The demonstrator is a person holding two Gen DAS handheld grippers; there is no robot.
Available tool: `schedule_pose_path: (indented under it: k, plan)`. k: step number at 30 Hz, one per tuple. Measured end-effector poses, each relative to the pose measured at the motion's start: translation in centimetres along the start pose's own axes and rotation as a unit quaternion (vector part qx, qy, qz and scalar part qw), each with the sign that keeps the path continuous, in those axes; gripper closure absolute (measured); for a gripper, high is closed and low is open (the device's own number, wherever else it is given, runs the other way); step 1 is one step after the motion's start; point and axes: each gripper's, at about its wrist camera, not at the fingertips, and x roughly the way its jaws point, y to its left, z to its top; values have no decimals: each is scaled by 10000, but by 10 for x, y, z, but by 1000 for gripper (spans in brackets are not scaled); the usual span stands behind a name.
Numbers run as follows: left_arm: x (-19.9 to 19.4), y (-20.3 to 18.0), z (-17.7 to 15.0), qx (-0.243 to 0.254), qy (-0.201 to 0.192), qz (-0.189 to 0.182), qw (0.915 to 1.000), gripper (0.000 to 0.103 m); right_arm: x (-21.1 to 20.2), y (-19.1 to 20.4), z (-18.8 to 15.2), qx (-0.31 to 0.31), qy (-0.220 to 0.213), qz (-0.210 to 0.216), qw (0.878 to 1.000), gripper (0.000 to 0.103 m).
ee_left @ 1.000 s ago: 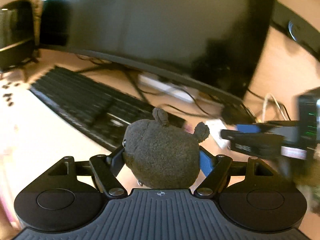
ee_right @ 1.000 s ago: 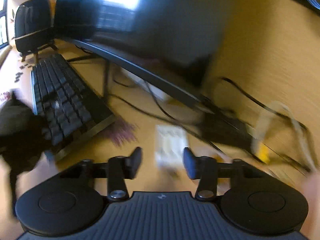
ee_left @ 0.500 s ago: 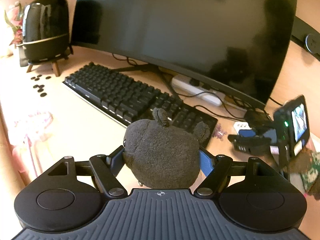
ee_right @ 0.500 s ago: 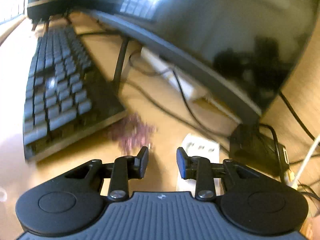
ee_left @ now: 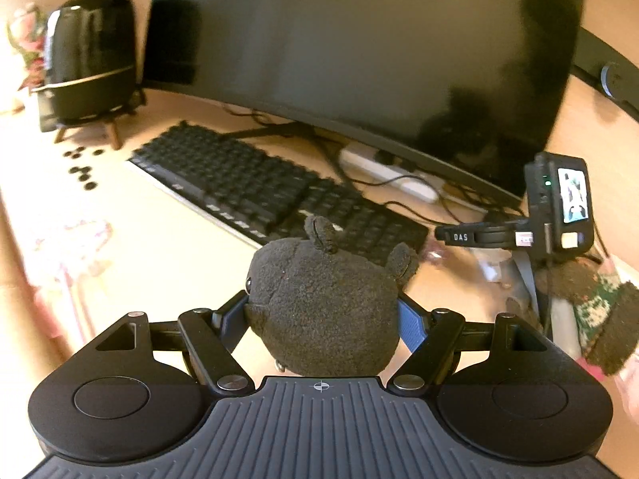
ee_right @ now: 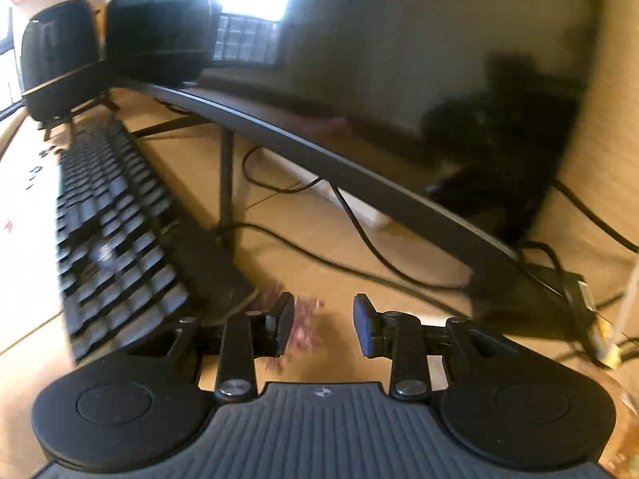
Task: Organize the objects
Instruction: 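Grasp the black plush toy with the left gripper while the right gripper grasps the purple snowflake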
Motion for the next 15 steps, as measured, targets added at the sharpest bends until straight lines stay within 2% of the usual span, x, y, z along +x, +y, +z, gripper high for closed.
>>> schedule_pose_path:
  k: [4, 9, 11, 12, 13, 14, 15]
  plan:
    - [2, 12, -3, -154, 41, 149, 9998, 24, 0, 0, -11, -296, 110, -134, 9994, 73]
    - [15, 15, -7, -284, 173, -67, 9994, 24, -51, -13, -48, -693, 450, -315, 9961, 72]
    - [19, 11, -9, -246, 222, -201, 9992, 24, -84, -23, -64, -512, 640, -33, 9966, 69]
    - [20, 8, -11, -226, 263, -280, 9990, 24, -103, -28, -71, -373, 575, 223, 9974, 63]
    - [21, 6, -13, -196, 303, -334, 9988, 24, -119, -30, -77, -299, 461, 405, 9977, 39]
    - [22, 3, -14, -148, 351, -377, 9986, 24, -132, -28, -82, -317, 316, 511, 9977, 19]
    - [22, 0, -16, -75, 405, -407, 9983, 24, -141, -24, -87, -407, 186, 554, 9975, 16]
